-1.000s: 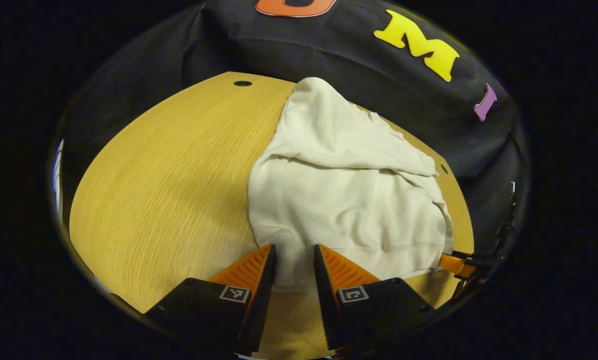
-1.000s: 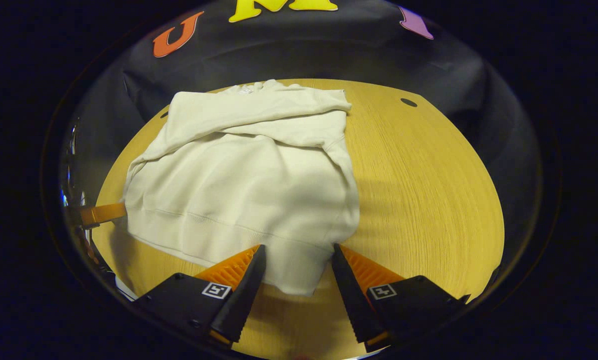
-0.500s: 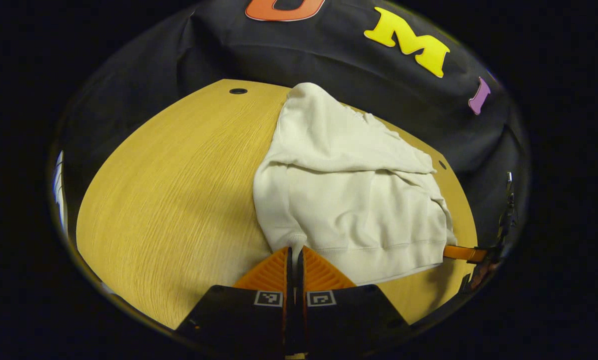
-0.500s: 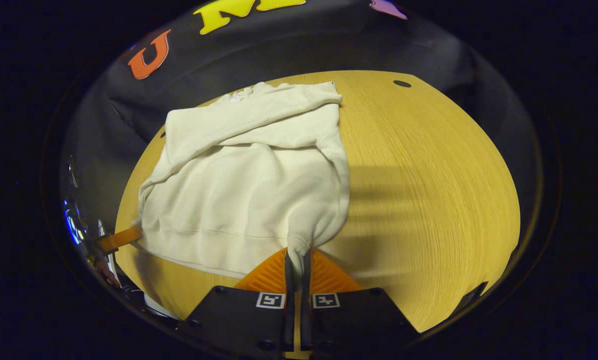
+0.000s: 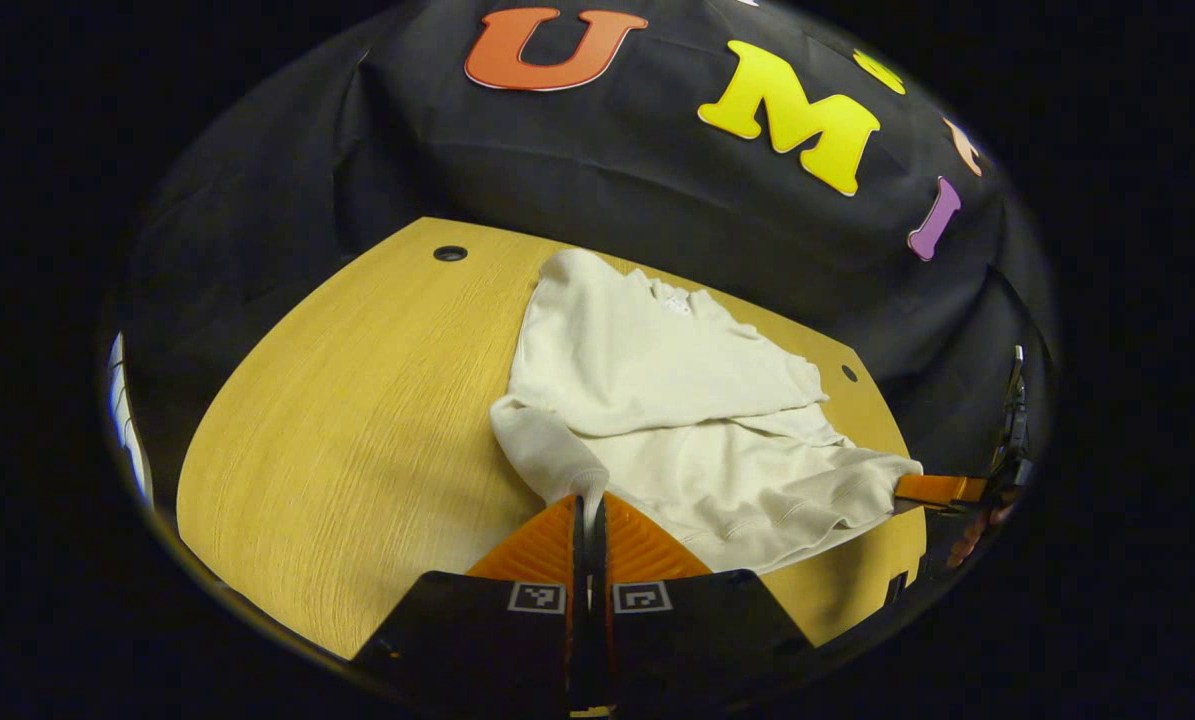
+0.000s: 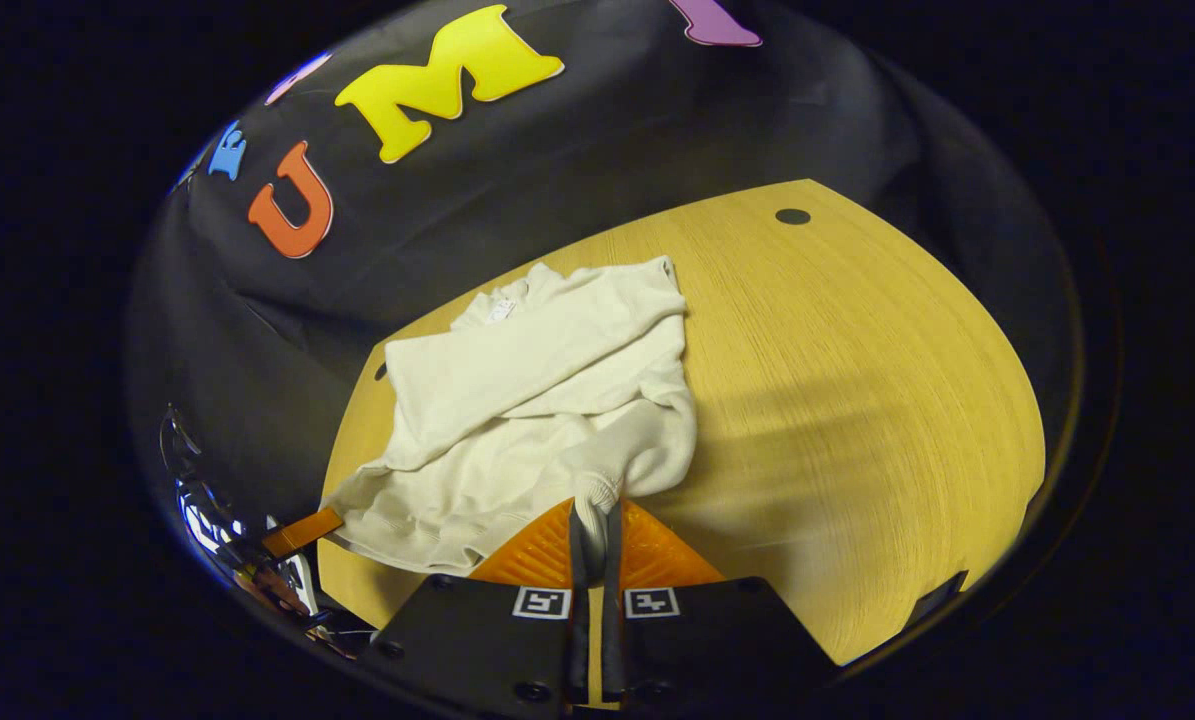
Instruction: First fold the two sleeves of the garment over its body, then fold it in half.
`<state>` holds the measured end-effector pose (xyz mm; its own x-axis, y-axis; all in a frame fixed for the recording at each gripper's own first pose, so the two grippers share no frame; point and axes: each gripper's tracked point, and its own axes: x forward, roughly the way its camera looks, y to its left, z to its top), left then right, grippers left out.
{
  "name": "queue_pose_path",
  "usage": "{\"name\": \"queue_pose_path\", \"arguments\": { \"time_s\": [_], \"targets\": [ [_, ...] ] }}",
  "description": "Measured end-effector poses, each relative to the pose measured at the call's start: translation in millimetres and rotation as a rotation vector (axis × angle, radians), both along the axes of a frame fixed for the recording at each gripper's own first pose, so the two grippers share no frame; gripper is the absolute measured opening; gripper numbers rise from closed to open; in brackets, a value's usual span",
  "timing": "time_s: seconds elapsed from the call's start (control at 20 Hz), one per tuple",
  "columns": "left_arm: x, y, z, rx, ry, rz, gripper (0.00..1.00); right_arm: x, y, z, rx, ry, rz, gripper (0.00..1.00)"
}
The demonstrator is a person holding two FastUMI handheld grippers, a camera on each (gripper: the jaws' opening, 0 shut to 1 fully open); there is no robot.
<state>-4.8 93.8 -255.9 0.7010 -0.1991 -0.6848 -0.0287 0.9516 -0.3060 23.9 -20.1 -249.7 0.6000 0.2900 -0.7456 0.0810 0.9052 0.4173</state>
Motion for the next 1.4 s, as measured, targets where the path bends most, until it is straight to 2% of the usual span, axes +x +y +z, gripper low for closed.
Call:
{"name": "queue_pose_path", "arguments": {
  "time_s": [0.15,0.45,0.75,0.9,1.05,1.25,1.4],
  "targets": [
    [33,1,33,-0.017,-0.058,0.003,0.03,29,1,33,0.039,-0.035,-0.007,0.05],
    [124,1,96,0.008,-0.209,-0.027,0.03,119,10,91,0.057,-0.139,0.006,0.05],
    [220,-6,127,0.022,-0.280,-0.061,0.03,210,13,107,0.057,-0.203,0.009,0.05],
    [264,-6,107,0.046,-0.281,-0.065,0.03,258,11,84,0.057,-0.203,-0.005,0.05],
    [299,-7,65,0.074,-0.255,-0.081,0.03,292,11,42,0.024,-0.189,0.015,0.05],
    [338,-12,7,0.103,-0.230,-0.081,0.03,327,16,-13,-0.007,-0.173,0.037,0.06],
    [351,-17,-29,0.099,-0.217,-0.068,0.03,342,16,-53,-0.034,-0.155,0.026,0.06]
  ]
}}
